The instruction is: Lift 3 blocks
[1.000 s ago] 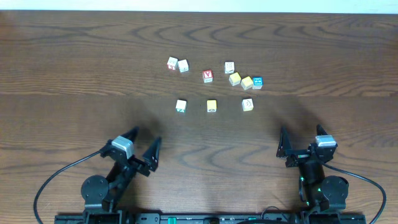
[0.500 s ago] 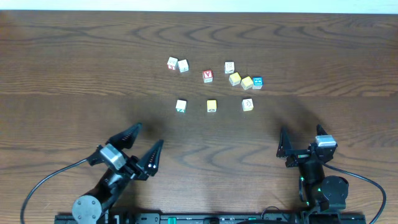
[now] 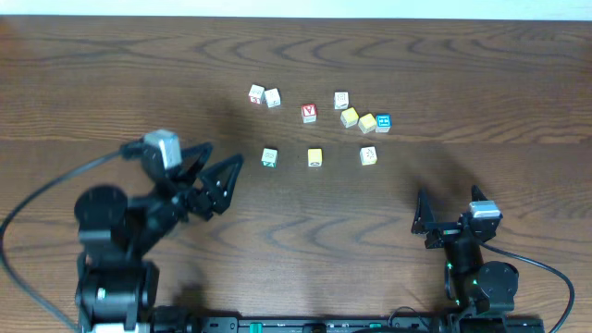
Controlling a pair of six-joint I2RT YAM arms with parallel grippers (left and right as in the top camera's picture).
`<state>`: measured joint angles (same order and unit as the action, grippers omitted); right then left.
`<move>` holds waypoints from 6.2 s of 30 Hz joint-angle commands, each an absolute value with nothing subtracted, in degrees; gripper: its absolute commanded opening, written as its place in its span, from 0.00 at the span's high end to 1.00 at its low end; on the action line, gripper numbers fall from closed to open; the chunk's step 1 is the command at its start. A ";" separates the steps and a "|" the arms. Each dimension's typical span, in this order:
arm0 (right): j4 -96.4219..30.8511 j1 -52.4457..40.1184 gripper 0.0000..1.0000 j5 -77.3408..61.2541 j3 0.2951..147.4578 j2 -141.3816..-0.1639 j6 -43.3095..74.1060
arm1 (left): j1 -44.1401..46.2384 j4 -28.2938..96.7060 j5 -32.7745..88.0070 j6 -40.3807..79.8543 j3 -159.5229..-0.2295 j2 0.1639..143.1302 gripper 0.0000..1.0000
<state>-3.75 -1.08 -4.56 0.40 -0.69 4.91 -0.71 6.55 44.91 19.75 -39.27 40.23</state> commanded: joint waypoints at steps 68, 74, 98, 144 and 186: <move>-59.09 -19.92 0.01 -1.10 79.07 -89.82 20.56 | 0.19 49.23 21.85 16.78 -59.46 69.01 0.24; -55.90 -20.38 0.01 -1.76 78.56 -95.11 18.94 | 0.19 49.23 21.85 16.78 -59.46 69.01 0.24; -45.17 -19.86 0.31 1.28 78.52 -112.33 5.43 | 0.19 49.23 21.85 16.78 -59.46 69.01 0.24; -59.22 -16.51 0.76 -5.02 76.71 -112.51 19.73 | 0.19 49.23 21.85 16.78 -59.46 69.01 0.24; -49.45 -24.64 0.27 -13.17 84.62 -108.49 17.87 | 0.19 49.23 21.85 16.78 -59.46 69.01 0.24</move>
<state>-51.79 -21.43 -11.27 85.36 -108.38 16.27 0.08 49.08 21.30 16.69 -58.48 68.90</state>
